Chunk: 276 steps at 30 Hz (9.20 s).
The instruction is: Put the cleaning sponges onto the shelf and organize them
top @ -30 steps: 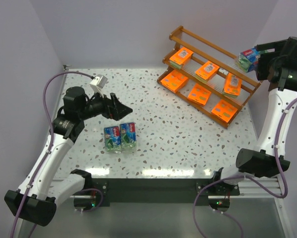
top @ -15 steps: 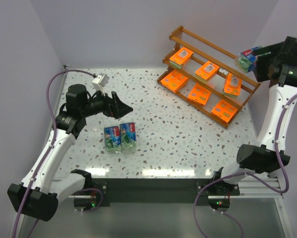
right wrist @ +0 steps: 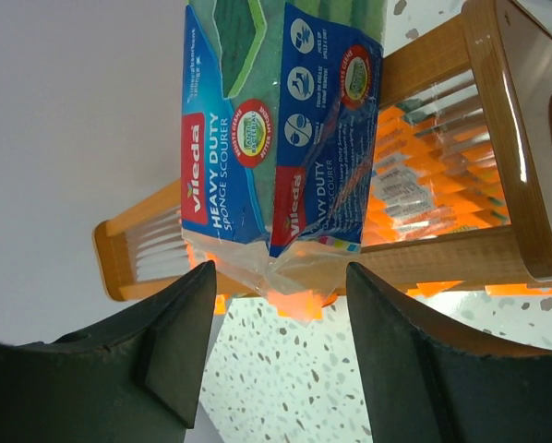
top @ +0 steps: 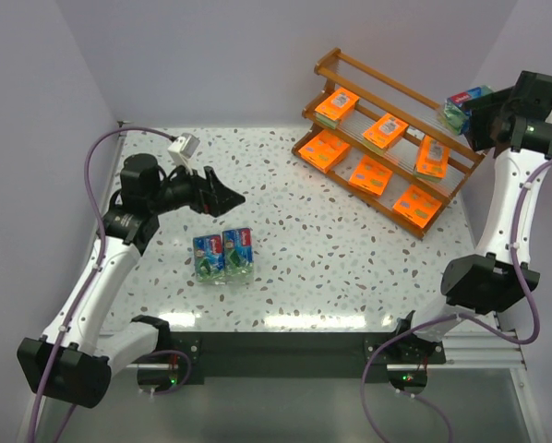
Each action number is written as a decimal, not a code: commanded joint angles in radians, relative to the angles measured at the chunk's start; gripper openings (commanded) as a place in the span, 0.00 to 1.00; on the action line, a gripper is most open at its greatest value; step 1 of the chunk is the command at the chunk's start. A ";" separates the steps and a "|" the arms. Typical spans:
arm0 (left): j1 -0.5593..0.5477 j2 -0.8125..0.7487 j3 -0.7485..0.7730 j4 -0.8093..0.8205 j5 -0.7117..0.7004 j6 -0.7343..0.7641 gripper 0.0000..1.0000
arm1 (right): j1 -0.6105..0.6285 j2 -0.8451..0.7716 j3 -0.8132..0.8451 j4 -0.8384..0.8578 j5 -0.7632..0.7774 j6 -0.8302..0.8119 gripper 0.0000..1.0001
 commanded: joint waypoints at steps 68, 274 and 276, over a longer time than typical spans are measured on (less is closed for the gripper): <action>0.019 -0.044 -0.075 0.124 0.026 -0.090 1.00 | -0.114 -0.209 -0.225 0.094 -0.231 -0.143 0.36; 0.143 -0.339 -0.157 -0.335 -0.572 -0.167 1.00 | 0.628 0.155 0.194 0.504 -0.209 -0.109 0.00; 0.143 -0.333 -0.157 -0.329 -0.568 -0.167 1.00 | 0.555 0.201 0.254 0.485 -0.218 -0.103 0.00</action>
